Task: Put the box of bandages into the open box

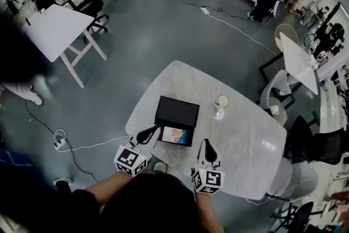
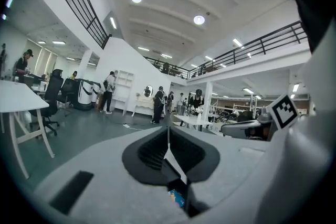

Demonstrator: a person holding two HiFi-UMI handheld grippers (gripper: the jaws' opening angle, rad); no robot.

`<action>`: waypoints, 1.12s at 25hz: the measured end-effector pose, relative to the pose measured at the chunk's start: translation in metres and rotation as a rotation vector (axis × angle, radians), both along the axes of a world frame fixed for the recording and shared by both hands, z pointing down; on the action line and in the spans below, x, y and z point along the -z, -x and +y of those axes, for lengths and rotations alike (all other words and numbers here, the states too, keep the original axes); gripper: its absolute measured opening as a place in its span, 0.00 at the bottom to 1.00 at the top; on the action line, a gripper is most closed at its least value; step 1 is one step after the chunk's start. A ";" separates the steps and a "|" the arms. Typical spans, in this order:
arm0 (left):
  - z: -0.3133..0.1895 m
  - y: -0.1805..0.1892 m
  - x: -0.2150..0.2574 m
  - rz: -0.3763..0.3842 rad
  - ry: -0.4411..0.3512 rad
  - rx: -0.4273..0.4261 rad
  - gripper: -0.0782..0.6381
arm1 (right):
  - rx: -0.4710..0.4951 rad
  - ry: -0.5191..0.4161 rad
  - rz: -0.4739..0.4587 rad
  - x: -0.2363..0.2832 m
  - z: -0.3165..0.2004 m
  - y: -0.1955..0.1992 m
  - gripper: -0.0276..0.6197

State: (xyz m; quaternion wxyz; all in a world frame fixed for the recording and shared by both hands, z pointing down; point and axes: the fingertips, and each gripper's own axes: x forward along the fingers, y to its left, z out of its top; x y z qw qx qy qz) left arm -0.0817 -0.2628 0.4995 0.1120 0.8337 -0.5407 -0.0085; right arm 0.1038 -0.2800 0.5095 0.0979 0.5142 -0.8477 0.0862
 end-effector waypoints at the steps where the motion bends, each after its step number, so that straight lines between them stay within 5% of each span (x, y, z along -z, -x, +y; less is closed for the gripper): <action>1: -0.001 -0.001 0.001 -0.002 -0.003 -0.003 0.14 | -0.004 -0.001 0.011 0.000 -0.001 -0.001 0.06; 28: -0.017 0.003 -0.008 -0.029 0.031 0.015 0.14 | -0.013 0.019 0.027 -0.008 -0.015 -0.008 0.06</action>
